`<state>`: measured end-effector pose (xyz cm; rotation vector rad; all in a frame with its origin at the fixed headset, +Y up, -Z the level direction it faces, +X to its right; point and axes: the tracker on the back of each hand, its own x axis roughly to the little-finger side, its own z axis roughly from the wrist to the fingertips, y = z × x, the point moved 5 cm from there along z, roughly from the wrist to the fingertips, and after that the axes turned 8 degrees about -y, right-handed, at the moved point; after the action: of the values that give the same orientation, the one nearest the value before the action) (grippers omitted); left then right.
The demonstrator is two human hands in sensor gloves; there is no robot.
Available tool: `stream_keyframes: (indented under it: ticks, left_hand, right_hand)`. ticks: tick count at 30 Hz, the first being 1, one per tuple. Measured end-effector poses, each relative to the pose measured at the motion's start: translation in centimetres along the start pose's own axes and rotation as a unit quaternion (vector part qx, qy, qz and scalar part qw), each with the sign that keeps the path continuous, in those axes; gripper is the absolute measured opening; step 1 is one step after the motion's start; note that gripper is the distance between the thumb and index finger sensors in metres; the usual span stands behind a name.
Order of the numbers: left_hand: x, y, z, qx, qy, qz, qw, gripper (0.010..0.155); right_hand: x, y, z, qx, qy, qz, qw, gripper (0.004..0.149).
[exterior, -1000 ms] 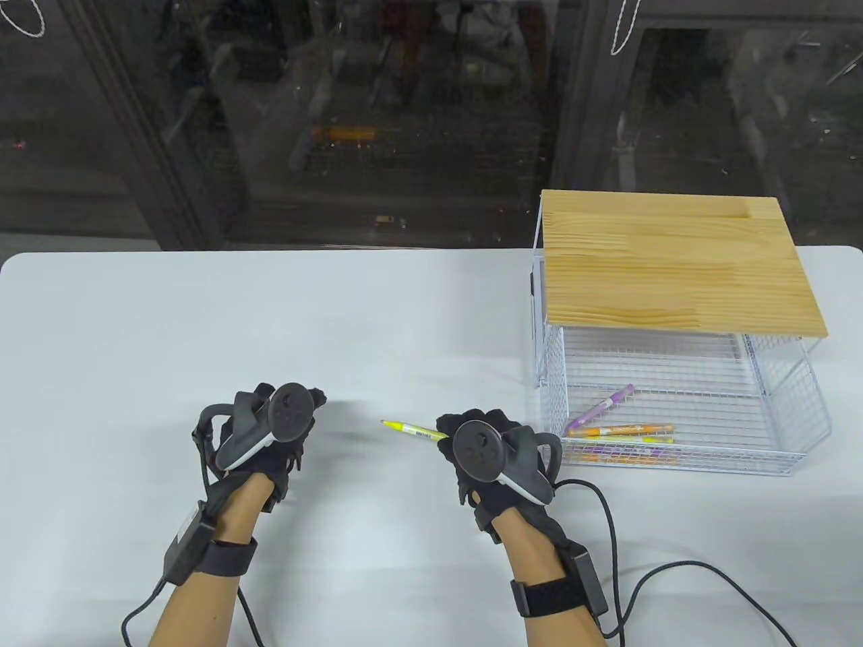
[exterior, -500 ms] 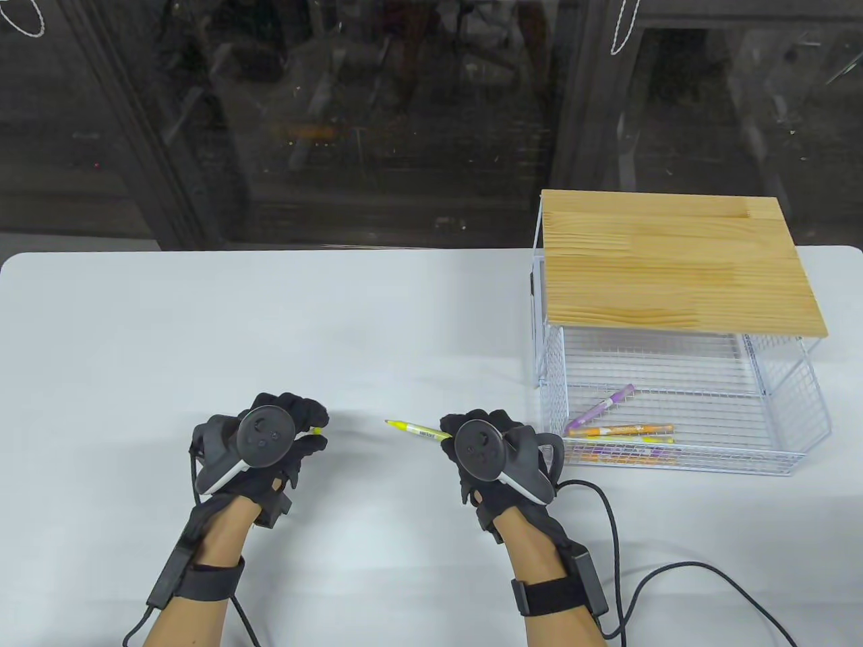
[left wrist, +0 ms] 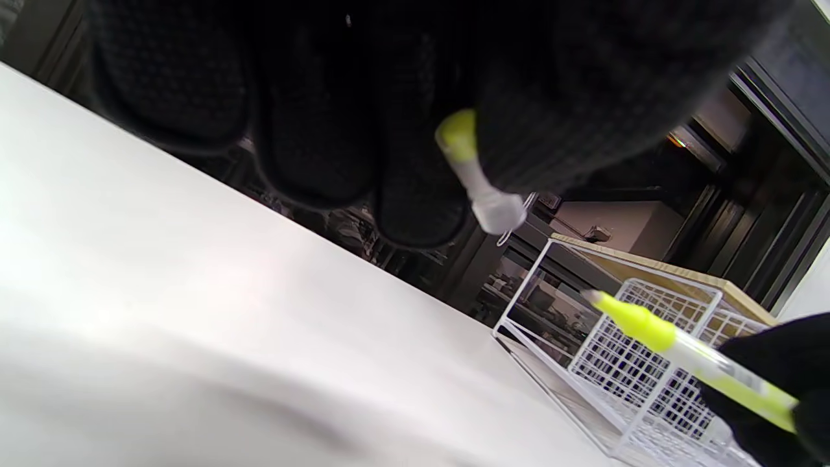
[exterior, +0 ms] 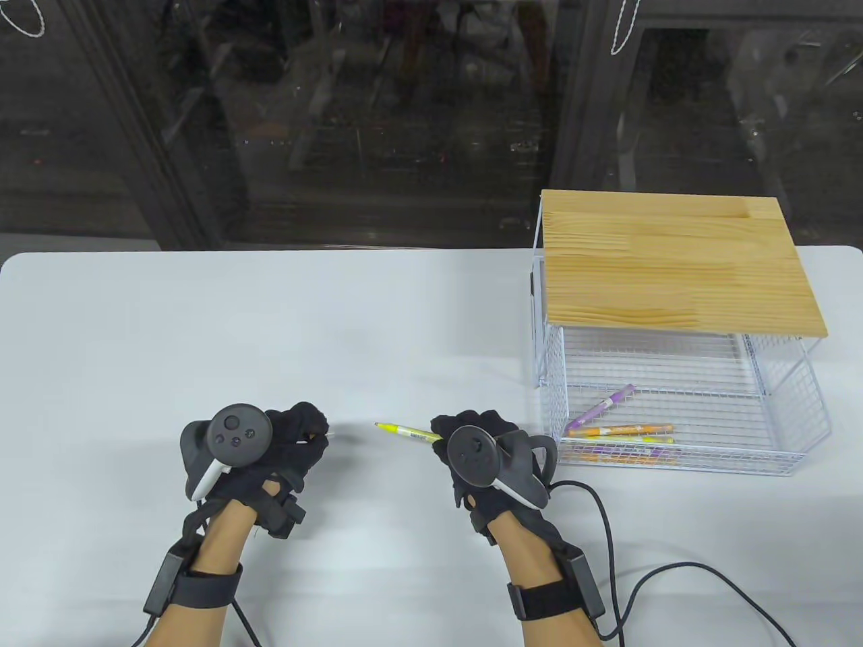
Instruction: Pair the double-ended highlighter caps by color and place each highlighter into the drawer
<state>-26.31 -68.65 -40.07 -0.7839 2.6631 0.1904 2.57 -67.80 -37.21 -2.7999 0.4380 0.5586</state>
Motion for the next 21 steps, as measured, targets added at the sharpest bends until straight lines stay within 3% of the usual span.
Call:
stream_keyframes:
  ticks: [10,21]
  left_hand:
    - [-0.4,-0.9,0.0,0.016,0.001,-0.069,0.997,0.036]
    - [-0.8,-1.5,0.1,0.019,-0.005,-0.083,0.996,0.037]
  right_hand:
    - [-1.5,-0.4,-0.1,0.014,-0.021,0.006,1.000,0.045]
    - [-2.6,0.0,0.0,0.007,-0.044,0.004,0.999,0.045]
